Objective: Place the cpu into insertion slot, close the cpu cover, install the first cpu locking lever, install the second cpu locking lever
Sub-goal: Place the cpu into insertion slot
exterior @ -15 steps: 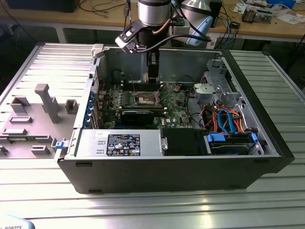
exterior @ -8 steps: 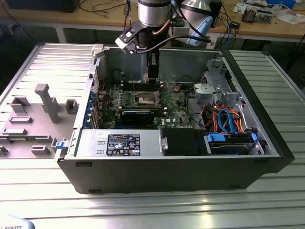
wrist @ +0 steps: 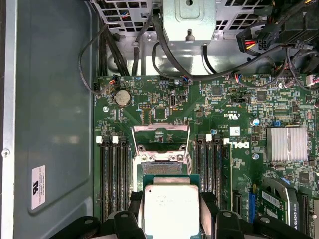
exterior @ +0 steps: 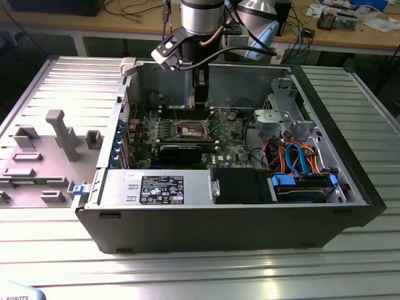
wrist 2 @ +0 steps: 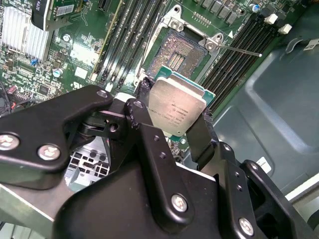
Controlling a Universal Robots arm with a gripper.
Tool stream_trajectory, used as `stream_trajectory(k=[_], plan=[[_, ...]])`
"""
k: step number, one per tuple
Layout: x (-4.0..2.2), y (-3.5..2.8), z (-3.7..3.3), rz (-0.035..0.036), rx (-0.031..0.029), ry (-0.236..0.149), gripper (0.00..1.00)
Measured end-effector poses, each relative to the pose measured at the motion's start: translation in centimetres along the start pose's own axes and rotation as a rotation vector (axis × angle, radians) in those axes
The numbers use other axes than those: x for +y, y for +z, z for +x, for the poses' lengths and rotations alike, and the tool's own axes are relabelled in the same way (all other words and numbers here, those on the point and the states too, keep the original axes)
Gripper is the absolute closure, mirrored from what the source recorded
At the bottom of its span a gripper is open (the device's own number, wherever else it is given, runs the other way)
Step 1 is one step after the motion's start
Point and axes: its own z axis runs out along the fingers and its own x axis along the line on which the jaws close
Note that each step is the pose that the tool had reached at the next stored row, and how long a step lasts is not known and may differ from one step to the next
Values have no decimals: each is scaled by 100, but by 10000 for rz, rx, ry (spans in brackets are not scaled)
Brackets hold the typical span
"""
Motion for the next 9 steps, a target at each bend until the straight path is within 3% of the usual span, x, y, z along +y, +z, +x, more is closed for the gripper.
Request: stream_trajectory(k=[2,9], plan=[[0,9,0,-11,4,-8,46],[-19,202,10,-4,21,-466,46]])
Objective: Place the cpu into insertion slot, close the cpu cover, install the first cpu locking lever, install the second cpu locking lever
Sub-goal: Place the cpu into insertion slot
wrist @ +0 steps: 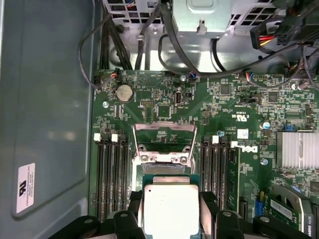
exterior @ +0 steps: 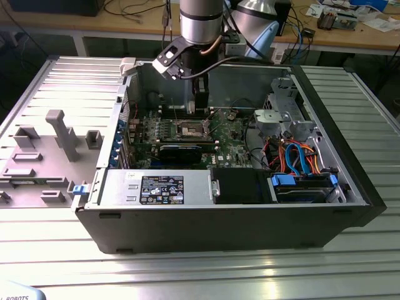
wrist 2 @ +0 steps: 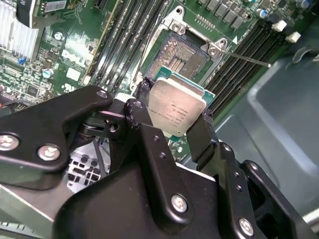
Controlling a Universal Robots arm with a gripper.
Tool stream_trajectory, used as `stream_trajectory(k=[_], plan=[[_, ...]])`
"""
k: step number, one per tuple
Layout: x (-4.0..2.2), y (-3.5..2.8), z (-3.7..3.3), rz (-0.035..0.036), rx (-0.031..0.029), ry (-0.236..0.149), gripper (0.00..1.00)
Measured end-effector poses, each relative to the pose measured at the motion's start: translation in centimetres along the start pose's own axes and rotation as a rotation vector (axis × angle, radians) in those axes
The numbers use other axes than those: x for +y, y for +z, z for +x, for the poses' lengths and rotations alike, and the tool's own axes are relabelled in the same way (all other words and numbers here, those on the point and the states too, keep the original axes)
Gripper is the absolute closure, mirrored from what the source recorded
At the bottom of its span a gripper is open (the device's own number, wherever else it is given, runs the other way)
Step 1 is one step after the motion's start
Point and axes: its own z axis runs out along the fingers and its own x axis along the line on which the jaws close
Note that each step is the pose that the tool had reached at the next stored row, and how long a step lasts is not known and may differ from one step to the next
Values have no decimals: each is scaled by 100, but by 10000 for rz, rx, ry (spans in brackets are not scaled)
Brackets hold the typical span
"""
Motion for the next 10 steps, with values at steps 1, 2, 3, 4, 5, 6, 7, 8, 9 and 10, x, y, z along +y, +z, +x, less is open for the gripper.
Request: stream_trajectory(k=[1,2,3,4,5,6,7,8,9,10], plan=[[-4,17,0,0,0,-17,46],[-15,40,2,0,2,-27,46],[-20,56,3,-1,2,-27,46],[-23,78,7,0,2,-26,46],[-24,94,9,0,2,-26,46],[-25,116,13,-1,3,-15,46],[-26,133,15,-1,0,42,46],[-27,153,17,-2,-4,119,46],[-32,173,18,-2,-7,157,46],[-44,194,18,-3,-8,165,46]])
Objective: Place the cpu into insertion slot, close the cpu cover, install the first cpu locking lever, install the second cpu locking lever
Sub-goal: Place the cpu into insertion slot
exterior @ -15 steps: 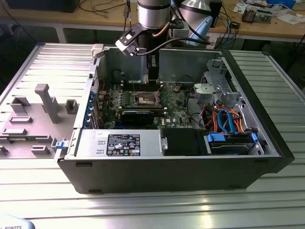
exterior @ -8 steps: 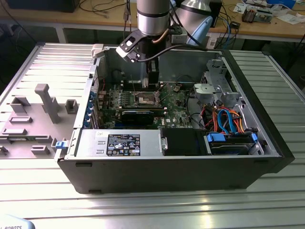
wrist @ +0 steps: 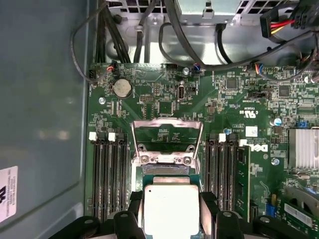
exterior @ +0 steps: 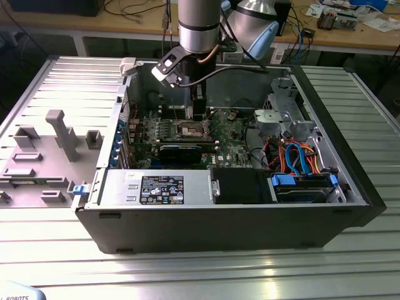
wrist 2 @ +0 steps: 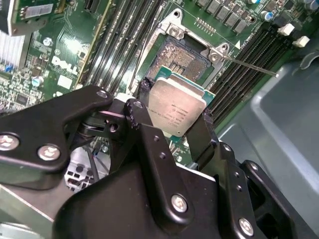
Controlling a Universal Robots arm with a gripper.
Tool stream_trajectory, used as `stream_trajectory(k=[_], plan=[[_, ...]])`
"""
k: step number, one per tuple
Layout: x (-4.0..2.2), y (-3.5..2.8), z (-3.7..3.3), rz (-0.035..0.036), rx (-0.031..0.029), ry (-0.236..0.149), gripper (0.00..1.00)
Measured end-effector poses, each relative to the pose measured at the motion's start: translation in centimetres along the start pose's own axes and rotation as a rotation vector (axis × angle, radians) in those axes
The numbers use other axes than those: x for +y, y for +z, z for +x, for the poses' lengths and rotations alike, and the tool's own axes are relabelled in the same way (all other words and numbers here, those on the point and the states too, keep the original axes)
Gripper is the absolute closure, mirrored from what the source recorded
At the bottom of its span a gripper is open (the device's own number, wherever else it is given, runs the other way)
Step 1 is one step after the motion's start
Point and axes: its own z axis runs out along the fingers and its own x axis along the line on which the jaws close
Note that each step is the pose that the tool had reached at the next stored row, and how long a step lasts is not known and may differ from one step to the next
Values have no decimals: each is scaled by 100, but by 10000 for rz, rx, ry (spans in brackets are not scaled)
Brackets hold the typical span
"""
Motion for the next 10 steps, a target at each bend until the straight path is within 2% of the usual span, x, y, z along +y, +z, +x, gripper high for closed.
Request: stream_trajectory(k=[2,10], plan=[[-5,30,0,-6,3,-3,46],[-5,34,-1,-5,1,-1,46]])
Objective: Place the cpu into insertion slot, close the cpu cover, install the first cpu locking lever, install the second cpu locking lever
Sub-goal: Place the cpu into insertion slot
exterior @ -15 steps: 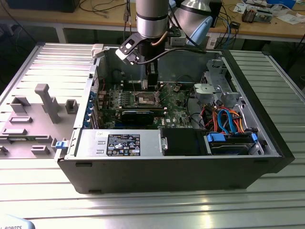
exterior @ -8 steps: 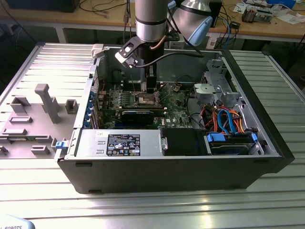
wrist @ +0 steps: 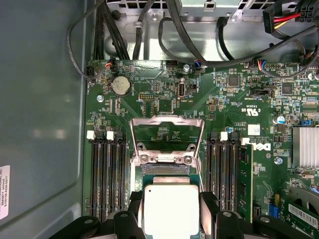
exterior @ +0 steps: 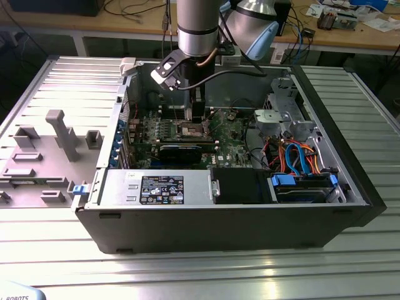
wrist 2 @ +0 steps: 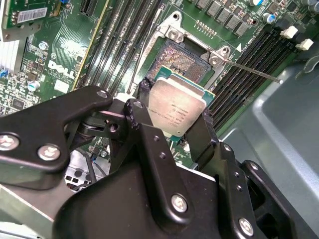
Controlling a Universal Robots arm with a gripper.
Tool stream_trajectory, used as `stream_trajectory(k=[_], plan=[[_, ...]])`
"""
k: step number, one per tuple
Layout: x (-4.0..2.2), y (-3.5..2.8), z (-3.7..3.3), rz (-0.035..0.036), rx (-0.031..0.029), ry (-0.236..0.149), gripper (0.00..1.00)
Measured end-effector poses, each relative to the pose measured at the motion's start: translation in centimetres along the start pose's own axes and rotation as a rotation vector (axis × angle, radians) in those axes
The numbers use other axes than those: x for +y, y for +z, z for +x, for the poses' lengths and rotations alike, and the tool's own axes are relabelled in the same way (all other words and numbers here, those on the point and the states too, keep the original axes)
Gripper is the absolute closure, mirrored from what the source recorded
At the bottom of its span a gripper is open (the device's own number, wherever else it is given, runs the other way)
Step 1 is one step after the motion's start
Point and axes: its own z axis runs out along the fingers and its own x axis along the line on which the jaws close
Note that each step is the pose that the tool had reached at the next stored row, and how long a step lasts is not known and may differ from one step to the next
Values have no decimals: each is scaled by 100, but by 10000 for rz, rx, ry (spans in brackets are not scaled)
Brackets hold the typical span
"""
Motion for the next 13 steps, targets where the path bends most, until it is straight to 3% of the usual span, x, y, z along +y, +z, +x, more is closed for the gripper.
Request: stream_trajectory(k=[13], plan=[[-3,61,-2,-31,0,-1,46]])
